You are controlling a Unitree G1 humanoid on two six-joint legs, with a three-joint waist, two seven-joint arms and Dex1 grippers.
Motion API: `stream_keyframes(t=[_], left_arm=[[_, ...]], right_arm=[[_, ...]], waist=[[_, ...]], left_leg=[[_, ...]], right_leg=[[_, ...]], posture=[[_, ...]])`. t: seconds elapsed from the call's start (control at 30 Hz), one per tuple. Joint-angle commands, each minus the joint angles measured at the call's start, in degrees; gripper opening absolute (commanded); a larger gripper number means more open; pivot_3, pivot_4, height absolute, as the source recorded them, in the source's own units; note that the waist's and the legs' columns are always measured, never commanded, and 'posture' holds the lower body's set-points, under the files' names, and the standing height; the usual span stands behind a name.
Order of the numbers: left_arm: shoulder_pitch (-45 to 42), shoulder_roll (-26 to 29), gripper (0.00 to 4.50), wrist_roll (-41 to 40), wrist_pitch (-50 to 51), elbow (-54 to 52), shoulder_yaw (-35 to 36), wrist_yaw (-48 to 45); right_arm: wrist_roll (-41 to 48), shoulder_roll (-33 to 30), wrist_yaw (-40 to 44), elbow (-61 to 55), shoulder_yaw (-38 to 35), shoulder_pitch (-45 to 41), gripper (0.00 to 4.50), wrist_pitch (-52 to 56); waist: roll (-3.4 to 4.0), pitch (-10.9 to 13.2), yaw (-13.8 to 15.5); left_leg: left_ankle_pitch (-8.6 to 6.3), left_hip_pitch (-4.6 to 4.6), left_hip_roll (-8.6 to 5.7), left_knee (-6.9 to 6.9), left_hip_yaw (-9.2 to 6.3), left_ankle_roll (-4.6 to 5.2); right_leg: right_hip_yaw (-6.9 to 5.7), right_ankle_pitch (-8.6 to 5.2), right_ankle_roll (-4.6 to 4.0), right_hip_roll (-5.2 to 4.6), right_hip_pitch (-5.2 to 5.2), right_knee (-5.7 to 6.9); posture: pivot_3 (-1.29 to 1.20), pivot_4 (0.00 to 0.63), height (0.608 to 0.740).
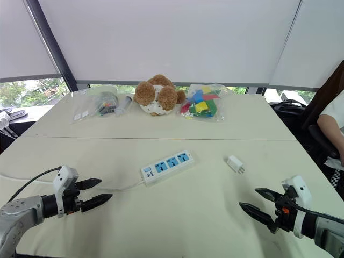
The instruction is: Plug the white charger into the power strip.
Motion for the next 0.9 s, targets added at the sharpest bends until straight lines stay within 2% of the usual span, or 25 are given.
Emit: stream_keyframes(t=[0.03, 0.53, 0.73, 0.9], left_arm=[[-0.59, -0.15, 4.47, -0.45, -0.91, -0.47, 1.15, 0.12], [-3.86, -0.69, 4.47, 1.73, -2.54, 3.22, -0.04, 1.08], [-5.41, -0.82, 4.47, 4.35, -5.94, 5.89, 0.23, 1.88], [-7.36, -0.12, 4.47, 5.34, -7.47, 7.94, 0.30, 1.00]], right_arm=[[-0.35, 0.36, -0.30, -1.03, -0.44, -0.59, 4.50, -0.54], [-3.26, 1.45, -3.49, -1.58, -0.15, -0.54, 4.50, -0.58], [-4.32, 2.47, -7.60, -1.35, 0.35, -1.71, 4.50, 2.32], [-4.90, 2.01, -7.23, -1.03, 0.17, -2.20, 4.50, 2.16]], waist=[[0.00, 0.00, 0.00], [0.00, -0.01, -0.01], [0.00, -0.01, 0.00], [0.00, -0.01, -0.01]], left_leg=[[0.00, 0.00, 0.00, 0.00, 0.00, 0.00], [0.00, 0.01, 0.00, 0.03, -0.01, 0.00], [0.00, 0.02, 0.00, 0.02, -0.02, 0.00], [0.01, 0.02, 0.00, 0.03, -0.01, 0.00]], right_leg=[[0.00, 0.00, 0.00, 0.00, 0.00, 0.00], [0.00, 0.01, 0.01, 0.02, 0.01, 0.05], [0.00, 0.01, 0.01, 0.02, 0.01, 0.07], [0.00, 0.01, 0.01, 0.02, 0.02, 0.08]], posture=[[0.00, 0.150, 0.739], [0.00, 0.150, 0.739], [0.00, 0.150, 0.739], [0.00, 0.150, 0.739]])
